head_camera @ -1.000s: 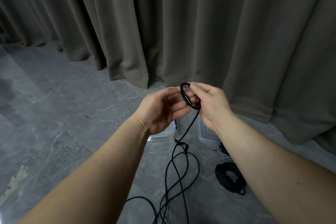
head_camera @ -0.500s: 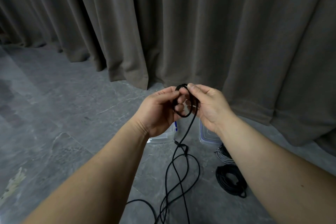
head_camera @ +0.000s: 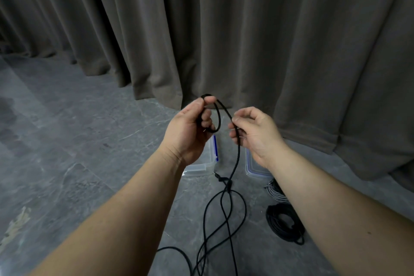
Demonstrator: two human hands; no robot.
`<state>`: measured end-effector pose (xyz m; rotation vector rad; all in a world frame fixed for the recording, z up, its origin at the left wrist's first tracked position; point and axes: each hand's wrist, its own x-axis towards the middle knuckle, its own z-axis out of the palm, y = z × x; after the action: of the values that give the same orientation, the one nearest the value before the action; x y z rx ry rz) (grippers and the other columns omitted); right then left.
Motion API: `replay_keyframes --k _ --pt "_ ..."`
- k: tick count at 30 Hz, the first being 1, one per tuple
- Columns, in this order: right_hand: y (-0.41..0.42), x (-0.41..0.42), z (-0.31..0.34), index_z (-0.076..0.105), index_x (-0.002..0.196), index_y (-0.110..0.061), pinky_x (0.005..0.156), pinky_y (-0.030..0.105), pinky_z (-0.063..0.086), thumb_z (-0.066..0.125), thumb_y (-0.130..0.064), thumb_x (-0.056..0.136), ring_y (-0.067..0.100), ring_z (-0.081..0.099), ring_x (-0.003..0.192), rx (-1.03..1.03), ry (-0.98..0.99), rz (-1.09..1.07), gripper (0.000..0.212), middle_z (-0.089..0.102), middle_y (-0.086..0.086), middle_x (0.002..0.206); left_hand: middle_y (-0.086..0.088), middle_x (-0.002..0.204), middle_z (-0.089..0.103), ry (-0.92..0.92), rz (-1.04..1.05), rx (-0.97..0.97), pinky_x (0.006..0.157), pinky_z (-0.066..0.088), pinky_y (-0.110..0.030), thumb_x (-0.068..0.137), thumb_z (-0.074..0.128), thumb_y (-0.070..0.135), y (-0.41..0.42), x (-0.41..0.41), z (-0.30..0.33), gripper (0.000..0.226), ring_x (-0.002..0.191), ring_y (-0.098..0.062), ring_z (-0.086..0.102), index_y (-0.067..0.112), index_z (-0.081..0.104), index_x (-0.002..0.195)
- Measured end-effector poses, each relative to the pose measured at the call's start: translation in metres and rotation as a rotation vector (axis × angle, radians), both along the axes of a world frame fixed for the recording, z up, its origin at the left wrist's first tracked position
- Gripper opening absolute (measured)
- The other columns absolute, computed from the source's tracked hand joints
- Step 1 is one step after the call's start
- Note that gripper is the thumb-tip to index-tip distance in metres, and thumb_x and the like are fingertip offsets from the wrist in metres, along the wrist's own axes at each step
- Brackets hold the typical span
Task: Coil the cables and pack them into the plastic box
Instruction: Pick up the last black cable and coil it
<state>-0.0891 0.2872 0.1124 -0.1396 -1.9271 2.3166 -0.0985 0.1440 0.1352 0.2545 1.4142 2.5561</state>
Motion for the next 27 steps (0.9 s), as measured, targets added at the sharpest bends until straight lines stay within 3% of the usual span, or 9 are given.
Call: replay_keyframes --k 4,6,8,10,12,15,18,22,27 --pt "-0.009 0.004 -0.003 0.058 0.090 -0.020 0.051 0.023 0.046 0.051 -0.001 0.094 0.010 0.053 0.051 0.292 0.070 0.097 0.021 0.061 0.005 0.073 0.006 0.060 0.045 -0.024 0.136 0.159 0.059 0.042 -0.020 0.102 0.040 0.021 -0.004 -0.008 0.005 0.024 0.052 -0.005 0.040 0.015 0.063 0.100" --pt "-0.012 0.006 -0.005 0.062 0.109 -0.027 0.056 0.027 0.049 0.048 -0.001 0.095 0.010 0.053 0.055 0.440 0.069 0.173 0.032 0.061 0.002 0.078 0.007 0.060 0.049 -0.044 0.189 0.222 0.062 0.043 -0.021 0.102 0.042 0.022 -0.009 -0.012 0.008 0.022 0.053 -0.004 0.043 0.016 0.063 0.102" --pt "-0.014 0.007 -0.007 0.052 0.132 -0.038 0.062 0.032 0.053 0.045 -0.002 0.097 0.015 0.051 0.062 0.621 0.044 0.264 0.051 0.057 -0.005 0.081 0.008 0.061 0.053 -0.047 0.235 0.236 0.063 0.044 -0.021 0.102 0.044 0.024 -0.014 -0.014 0.009 0.020 0.053 -0.004 0.047 0.018 0.063 0.105" --pt "-0.014 0.008 -0.007 0.040 0.137 -0.050 0.068 0.041 0.055 0.043 -0.006 0.098 0.019 0.046 0.065 0.789 0.016 0.338 0.059 0.050 -0.014 0.076 0.007 0.064 0.060 -0.049 0.271 0.225 0.064 0.048 -0.020 0.101 0.045 0.025 -0.019 -0.015 0.008 0.018 0.056 -0.003 0.053 0.020 0.062 0.107" --pt "-0.014 0.010 -0.007 0.037 0.136 -0.056 0.072 0.044 0.056 0.040 -0.010 0.100 0.018 0.046 0.065 0.864 -0.013 0.370 0.059 0.045 -0.016 0.074 0.006 0.072 0.068 -0.062 0.303 0.233 0.067 0.051 -0.022 0.101 0.046 0.026 -0.025 -0.017 0.009 0.016 0.062 -0.004 0.062 0.022 0.060 0.108" --pt "-0.016 0.011 -0.009 0.045 0.135 -0.048 0.071 0.039 0.056 0.040 -0.011 0.100 0.015 0.048 0.065 0.837 -0.025 0.337 0.052 0.054 -0.009 0.085 0.006 0.083 0.074 -0.088 0.406 0.263 0.070 0.054 -0.026 0.101 0.047 0.028 -0.039 -0.022 0.013 0.014 0.075 -0.008 0.071 0.026 0.059 0.106" --pt "-0.017 0.012 -0.007 0.061 0.125 -0.033 0.057 0.022 0.048 0.046 -0.013 0.097 0.010 0.055 0.061 0.931 0.044 0.210 0.037 0.062 -0.009 0.082 0.002 0.095 0.073 -0.085 0.472 0.218 0.075 0.055 -0.029 0.102 0.047 0.027 -0.049 -0.023 0.011 0.014 0.082 -0.012 0.073 0.025 0.059 0.109" --pt "-0.028 0.020 0.010 0.067 0.116 -0.029 0.085 0.028 0.048 0.050 -0.021 0.096 0.015 0.061 0.097 1.229 0.172 0.309 0.027 0.067 -0.006 0.110 -0.004 0.089 0.072 0.004 0.415 -0.037 0.072 0.056 -0.027 0.102 0.046 0.021 -0.042 -0.015 -0.005 0.016 0.080 -0.016 0.071 0.022 0.062 0.107" --pt "-0.032 0.017 0.030 0.070 0.092 -0.026 0.082 0.029 0.046 0.060 -0.025 0.089 0.012 0.058 0.088 1.133 0.281 0.323 0.010 0.056 -0.013 0.087 -0.009 0.080 0.073 0.127 0.222 -0.346 0.069 0.057 -0.025 0.102 0.045 0.016 -0.039 -0.006 -0.016 0.020 0.075 -0.015 0.071 0.019 0.060 0.116"
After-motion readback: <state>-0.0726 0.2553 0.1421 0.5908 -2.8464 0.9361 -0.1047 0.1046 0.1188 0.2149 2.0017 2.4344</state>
